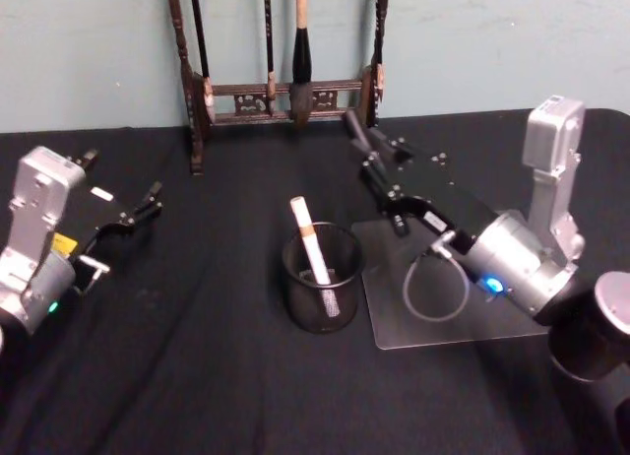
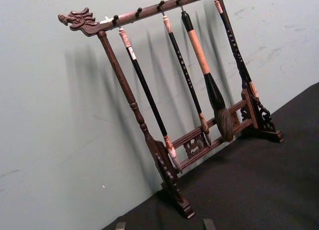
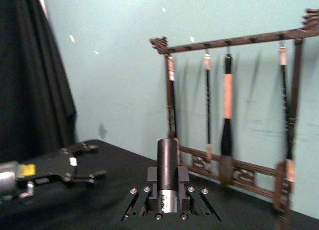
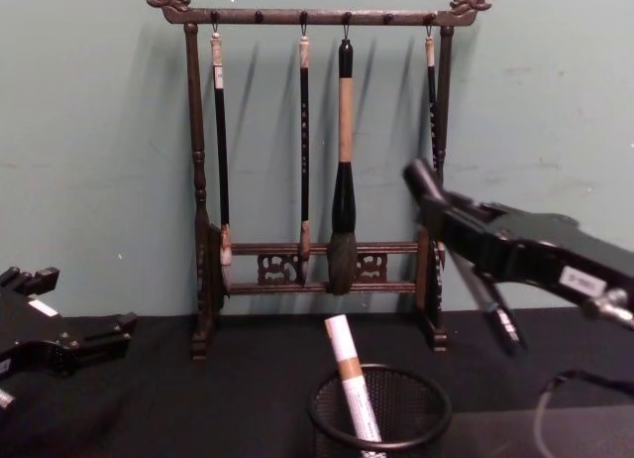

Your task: Pick up the water-based marker from the table and place it into the pen holder.

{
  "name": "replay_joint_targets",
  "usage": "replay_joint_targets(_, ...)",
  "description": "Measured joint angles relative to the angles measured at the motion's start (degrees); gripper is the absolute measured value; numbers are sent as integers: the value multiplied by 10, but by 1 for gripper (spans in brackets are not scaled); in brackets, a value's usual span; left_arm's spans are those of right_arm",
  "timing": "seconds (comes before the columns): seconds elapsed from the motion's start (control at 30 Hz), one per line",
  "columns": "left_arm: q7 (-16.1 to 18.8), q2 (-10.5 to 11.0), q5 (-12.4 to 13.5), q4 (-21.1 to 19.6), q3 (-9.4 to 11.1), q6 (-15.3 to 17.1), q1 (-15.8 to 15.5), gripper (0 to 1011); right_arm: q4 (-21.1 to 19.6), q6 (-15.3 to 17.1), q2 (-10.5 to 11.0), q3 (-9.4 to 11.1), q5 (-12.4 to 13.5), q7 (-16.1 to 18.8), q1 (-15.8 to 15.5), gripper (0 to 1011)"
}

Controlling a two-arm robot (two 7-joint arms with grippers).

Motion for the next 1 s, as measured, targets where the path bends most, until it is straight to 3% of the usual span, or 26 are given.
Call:
replay_joint_targets(0.5, 0, 0, 0, 0, 0, 0, 0, 1001, 47, -14, -20, -53, 14, 8, 29, 241)
replay_joint_targets(1.0, 0, 0, 0, 0, 0, 0, 0, 1001, 71, -15, -18, -87, 13, -7, 43, 241)
